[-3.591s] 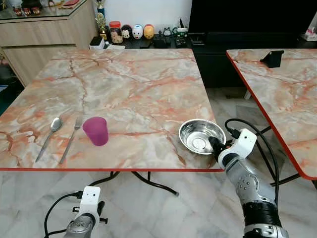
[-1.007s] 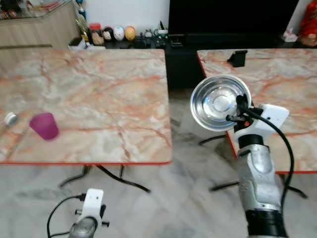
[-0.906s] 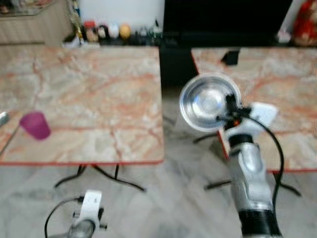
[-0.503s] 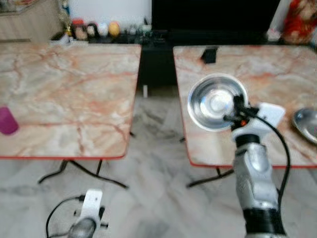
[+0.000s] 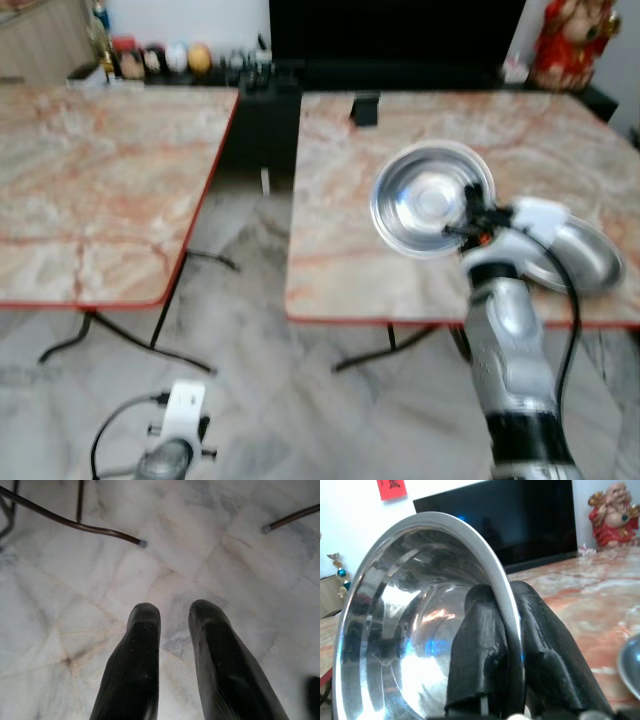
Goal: Setting the table
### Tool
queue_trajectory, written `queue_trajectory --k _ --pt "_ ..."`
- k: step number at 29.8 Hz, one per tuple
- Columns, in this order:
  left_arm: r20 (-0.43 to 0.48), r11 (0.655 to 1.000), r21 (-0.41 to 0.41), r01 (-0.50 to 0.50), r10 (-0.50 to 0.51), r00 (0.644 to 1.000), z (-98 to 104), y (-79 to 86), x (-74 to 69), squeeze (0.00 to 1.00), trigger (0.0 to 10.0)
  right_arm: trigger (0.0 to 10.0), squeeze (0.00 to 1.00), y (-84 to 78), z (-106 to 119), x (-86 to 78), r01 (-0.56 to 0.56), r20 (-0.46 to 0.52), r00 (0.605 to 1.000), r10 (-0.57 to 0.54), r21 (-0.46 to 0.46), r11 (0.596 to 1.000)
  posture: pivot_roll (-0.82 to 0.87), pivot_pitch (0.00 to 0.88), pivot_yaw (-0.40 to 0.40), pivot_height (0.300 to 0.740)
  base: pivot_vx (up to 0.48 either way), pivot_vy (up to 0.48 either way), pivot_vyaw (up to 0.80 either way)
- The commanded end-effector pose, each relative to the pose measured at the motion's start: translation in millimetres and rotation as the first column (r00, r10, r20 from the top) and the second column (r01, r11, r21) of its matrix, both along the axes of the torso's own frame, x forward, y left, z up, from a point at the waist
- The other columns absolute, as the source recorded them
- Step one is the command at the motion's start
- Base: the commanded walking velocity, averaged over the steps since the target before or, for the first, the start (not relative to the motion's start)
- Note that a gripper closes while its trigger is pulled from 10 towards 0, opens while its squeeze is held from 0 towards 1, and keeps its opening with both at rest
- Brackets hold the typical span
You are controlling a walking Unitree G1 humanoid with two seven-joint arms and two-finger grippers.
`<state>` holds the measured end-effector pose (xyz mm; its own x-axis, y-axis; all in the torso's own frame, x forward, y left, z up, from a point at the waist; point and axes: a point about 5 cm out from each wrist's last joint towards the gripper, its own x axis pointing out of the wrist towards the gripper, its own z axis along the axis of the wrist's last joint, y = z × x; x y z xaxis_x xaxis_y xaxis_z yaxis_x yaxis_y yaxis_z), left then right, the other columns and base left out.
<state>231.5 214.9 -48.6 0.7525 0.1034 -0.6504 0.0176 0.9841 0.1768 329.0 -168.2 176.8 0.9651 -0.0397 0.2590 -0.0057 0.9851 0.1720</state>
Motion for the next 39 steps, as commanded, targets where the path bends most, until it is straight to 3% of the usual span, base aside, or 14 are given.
queue_trajectory --k 1,13,39 --pt "-0.009 1.000 -0.010 0.000 0.000 1.000 -2.7 -4.4 -2.6 0.00 10.0 10.0 0.00 -8.9 2.9 -0.7 0.024 0.006 1.000 -0.024 0.006 1.000 -0.05 0.000 0.024 0.740 0.000 -0.398 0.00" --pt "-0.004 1.000 -0.010 0.003 -0.003 1.000 -2.1 -4.4 -2.0 0.00 10.0 10.0 0.00 -9.5 2.5 0.9 0.024 0.002 1.000 -0.024 0.007 1.000 -0.04 0.000 0.024 0.740 0.000 -0.387 0.00" --pt "0.010 0.998 -0.066 -0.011 0.012 1.000 -0.6 -4.9 0.0 0.00 10.0 10.0 0.00 -12.4 1.5 2.9 0.045 -0.010 0.999 -0.044 0.017 0.999 -0.04 0.000 0.028 0.740 0.000 0.000 0.00"
